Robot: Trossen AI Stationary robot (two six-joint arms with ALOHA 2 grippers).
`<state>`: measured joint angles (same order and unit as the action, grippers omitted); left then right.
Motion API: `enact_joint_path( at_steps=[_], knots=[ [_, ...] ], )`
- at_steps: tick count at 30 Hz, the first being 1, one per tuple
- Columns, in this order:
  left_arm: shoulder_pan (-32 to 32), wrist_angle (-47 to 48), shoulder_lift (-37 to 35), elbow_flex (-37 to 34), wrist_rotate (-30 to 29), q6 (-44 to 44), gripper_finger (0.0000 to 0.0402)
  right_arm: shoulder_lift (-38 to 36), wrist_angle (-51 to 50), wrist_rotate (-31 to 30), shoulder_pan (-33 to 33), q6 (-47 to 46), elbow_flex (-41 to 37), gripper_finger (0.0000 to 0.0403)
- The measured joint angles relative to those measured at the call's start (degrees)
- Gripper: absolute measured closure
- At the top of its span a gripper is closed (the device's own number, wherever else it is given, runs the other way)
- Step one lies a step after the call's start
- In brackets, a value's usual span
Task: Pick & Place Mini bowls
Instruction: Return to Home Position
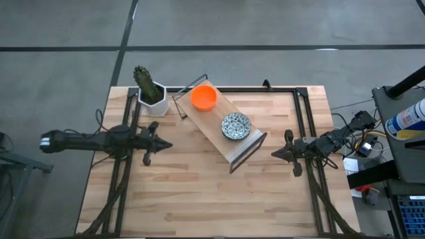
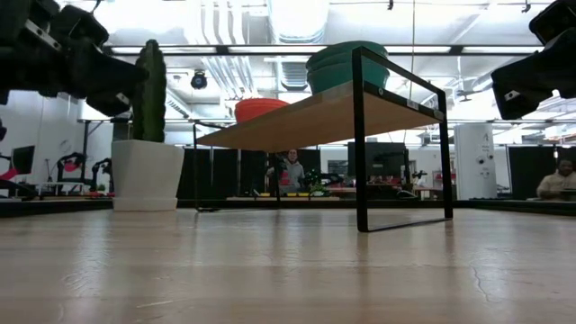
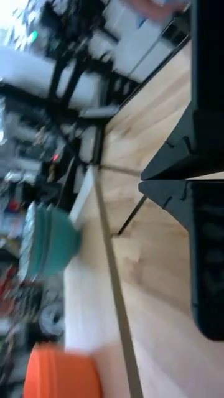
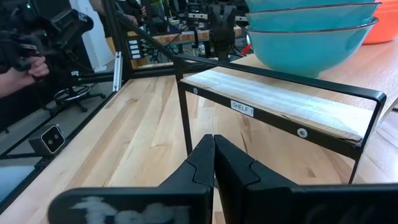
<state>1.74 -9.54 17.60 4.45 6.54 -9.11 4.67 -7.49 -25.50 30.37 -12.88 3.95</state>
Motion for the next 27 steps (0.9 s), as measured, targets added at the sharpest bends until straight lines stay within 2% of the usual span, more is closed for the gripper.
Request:
enact_joint_path(
  at_steps=[3,5,12,27],
  knots=[
    [-2.1,-3.2,-0.7,-3.0,-7.1,-0.9,0.0401,0.0,0.0,0.0,0.0,0.0,0.0,0.0394],
    [-3.4,-4.6,-0.9,-3.9,-8.9,-0.5,0.0401,0.0,0.0,0.0,0.0,0.0,0.0,0.0394],
    [-4.7,-4.6,-0.9,-3.9,-9.1,4.5,0.0401,0.0,0.0,0.0,0.0,0.0,0.0,0.0394],
    [-4.7,-1.5,-0.8,-3.9,-9.2,4.2,0.0401,0.0,0.0,0.0,0.0,0.0,0.0,0.0394]
  ],
)
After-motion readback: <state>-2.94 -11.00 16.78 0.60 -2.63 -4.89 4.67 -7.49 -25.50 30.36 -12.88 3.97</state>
